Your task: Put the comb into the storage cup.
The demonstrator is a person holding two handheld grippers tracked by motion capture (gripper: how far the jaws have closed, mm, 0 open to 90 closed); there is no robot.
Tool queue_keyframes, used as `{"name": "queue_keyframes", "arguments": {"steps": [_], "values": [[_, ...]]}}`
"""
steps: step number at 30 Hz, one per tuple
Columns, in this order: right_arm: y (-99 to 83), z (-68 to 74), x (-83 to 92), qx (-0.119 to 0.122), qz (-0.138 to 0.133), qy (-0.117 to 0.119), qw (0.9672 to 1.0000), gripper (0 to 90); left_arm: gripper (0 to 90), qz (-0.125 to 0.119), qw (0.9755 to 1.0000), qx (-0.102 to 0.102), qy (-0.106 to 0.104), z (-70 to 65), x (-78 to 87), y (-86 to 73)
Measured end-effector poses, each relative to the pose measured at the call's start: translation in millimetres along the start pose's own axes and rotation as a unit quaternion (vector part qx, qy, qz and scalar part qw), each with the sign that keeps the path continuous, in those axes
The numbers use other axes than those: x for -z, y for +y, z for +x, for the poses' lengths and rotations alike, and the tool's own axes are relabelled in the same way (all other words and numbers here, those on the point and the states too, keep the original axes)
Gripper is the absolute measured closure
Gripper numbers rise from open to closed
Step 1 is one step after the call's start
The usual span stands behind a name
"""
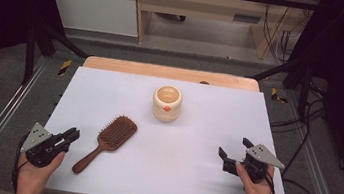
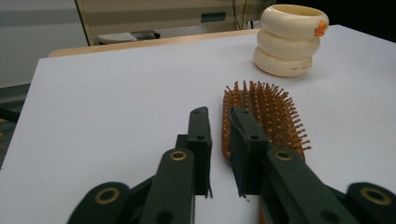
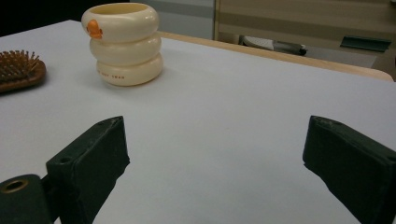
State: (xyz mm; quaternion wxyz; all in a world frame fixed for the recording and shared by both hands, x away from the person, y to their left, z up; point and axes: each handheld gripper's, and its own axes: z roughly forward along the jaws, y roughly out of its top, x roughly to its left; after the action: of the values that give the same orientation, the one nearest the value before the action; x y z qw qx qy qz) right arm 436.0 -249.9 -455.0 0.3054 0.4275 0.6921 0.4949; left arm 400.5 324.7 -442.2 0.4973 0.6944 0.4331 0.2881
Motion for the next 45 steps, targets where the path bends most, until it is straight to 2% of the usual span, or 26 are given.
{"name": "queue_keyframes", "arguments": {"steps": [2, 5, 6, 10, 12, 15, 21, 25, 27, 32, 34, 36, 41, 45], "values": [[-0.2, 0.2, -0.9, 0.001, 0.001, 0.001, 1.0, 6.9, 80.3, 0.002, 1.0, -0.003, -0.003, -1.3, 0.4, 0.3], [-0.2, 0.3, -1.2, 0.002, 0.001, 0.001, 1.0, 6.9, 73.8, 0.0, 1.0, -0.003, -0.001, -2.9, 0.4, 0.3], [-0.2, 0.3, -1.2, 0.002, 0.001, 0.001, 1.0, 6.9, 71.0, -0.004, 0.9999, -0.012, 0.004, -5.5, 0.5, 1.4], [-0.2, 0.3, -0.7, 0.002, 0.001, 0.0, 1.0, 6.9, 54.5, -0.002, 0.9998, -0.019, -0.002, -11.9, -2.2, 3.9], [-0.4, 0.5, -0.8, 0.0, 0.002, 0.001, 1.0, 6.9, 43.6, 0.006, 0.9996, -0.026, -0.006, -15.3, -5.0, 6.1], [-0.7, 0.6, -1.5, 0.001, 0.002, 0.002, 1.0, 6.8, 32.4, 0.03, 0.9993, -0.019, -0.014, -21.3, -10.5, 10.4], [-0.5, 1.0, -1.7, 0.001, 0.001, 0.004, 1.0, 6.8, 9.9, 0.064, 0.9971, -0.039, -0.008, -36.1, -18.0, 23.5], [-0.6, 1.6, -1.9, 0.0, 0.002, 0.006, 1.0, 6.7, 7.6, 0.083, 0.9958, -0.035, -0.019, -39.2, -21.2, 32.1], [-1.0, 2.0, -2.0, 0.001, 0.005, 0.006, 1.0, 6.6, 7.6, 0.094, 0.9949, -0.025, -0.025, -38.7, -23.1, 35.4], [-1.3, 2.9, -1.9, 0.0, 0.008, 0.009, 0.9999, 6.5, 7.5, 0.121, 0.9919, -0.016, -0.033, -37.8, -28.1, 43.1], [-0.8, 3.3, -2.2, 0.003, 0.01, 0.01, 0.9999, 6.5, 7.5, 0.133, 0.9903, -0.021, -0.034, -37.8, -29.8, 45.8], [-0.6, 3.3, -2.3, 0.003, 0.009, 0.012, 0.9999, 6.4, 7.5, 0.136, 0.9898, -0.023, -0.034, -38.4, -31.1, 46.6], [-0.4, 5.9, -3.3, 0.007, 0.012, 0.017, 0.9997, 6.4, 7.5, 0.167, 0.9845, -0.042, -0.033, -41.5, -38.7, 48.6], [-0.2, 6.6, -3.9, 0.008, 0.012, 0.019, 0.9997, 6.4, 7.2, 0.186, 0.9806, -0.05, -0.036, -44.6, -43.4, 48.0]]}}
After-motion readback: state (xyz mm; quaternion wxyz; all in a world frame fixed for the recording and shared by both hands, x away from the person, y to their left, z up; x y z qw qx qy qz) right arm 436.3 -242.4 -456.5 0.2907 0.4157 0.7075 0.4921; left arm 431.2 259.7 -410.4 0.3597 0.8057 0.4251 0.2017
